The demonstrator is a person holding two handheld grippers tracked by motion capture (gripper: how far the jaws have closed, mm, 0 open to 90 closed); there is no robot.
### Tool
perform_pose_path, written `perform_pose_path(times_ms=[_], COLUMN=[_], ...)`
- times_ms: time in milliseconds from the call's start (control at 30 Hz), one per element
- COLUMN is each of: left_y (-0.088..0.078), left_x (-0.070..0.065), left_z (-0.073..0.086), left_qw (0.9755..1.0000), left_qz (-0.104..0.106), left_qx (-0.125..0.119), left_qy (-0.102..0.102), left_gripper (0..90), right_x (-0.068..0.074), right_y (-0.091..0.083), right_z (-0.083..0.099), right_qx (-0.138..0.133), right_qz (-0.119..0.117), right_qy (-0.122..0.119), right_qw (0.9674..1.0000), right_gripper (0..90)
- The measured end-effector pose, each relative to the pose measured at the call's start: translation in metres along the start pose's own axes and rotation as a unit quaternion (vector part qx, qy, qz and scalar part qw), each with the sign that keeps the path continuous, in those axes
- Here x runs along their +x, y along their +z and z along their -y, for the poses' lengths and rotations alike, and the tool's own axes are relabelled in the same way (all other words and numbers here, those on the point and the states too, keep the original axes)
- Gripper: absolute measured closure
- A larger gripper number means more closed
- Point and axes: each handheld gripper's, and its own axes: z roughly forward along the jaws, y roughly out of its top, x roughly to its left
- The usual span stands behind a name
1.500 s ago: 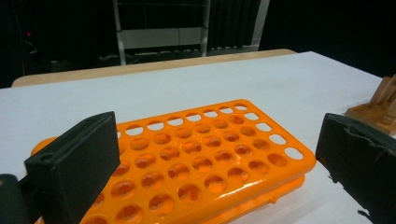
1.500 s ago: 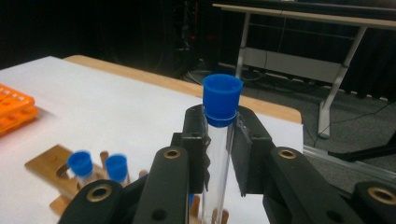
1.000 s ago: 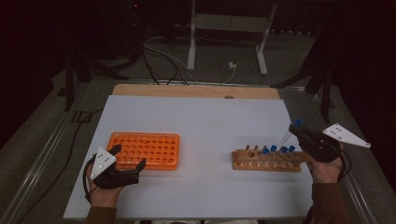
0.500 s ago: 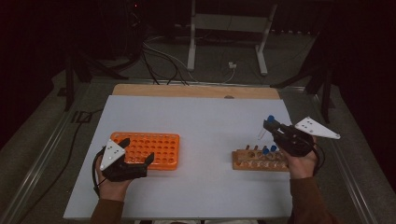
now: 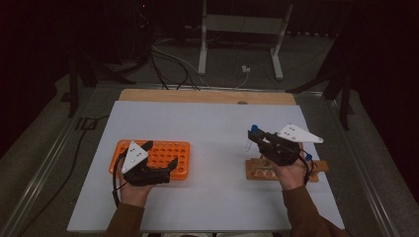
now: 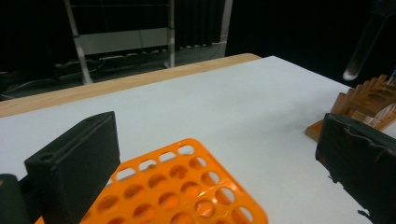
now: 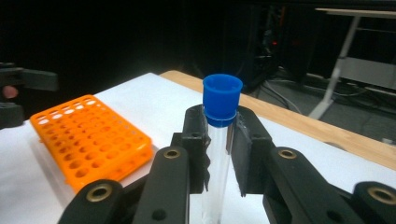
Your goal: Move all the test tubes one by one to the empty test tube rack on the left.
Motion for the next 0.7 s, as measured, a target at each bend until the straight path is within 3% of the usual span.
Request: perform_pose_path(times_ms=[333,700], left_y=[0.018,0.04], left_x=[-0.016,-0.03], left_z=[-0.008,-0.013], left_qw=[0.9994,0.9978], left_qz=[0.033,0.064], left_qx=[0.0,0.015], left_qy=[0.011,0.015], left_gripper=[0.7,3.6], right_x=[0.036,0.063], right_y=[0.035,0.061], right_z=[-0.004,-0.002], right_qx=[0.015,0.023], right_qz=[-0.042,-0.08], right_qy=[-0.016,-0.017], right_qw=[0.9989,0.9964], right_gripper=[76.7,76.7])
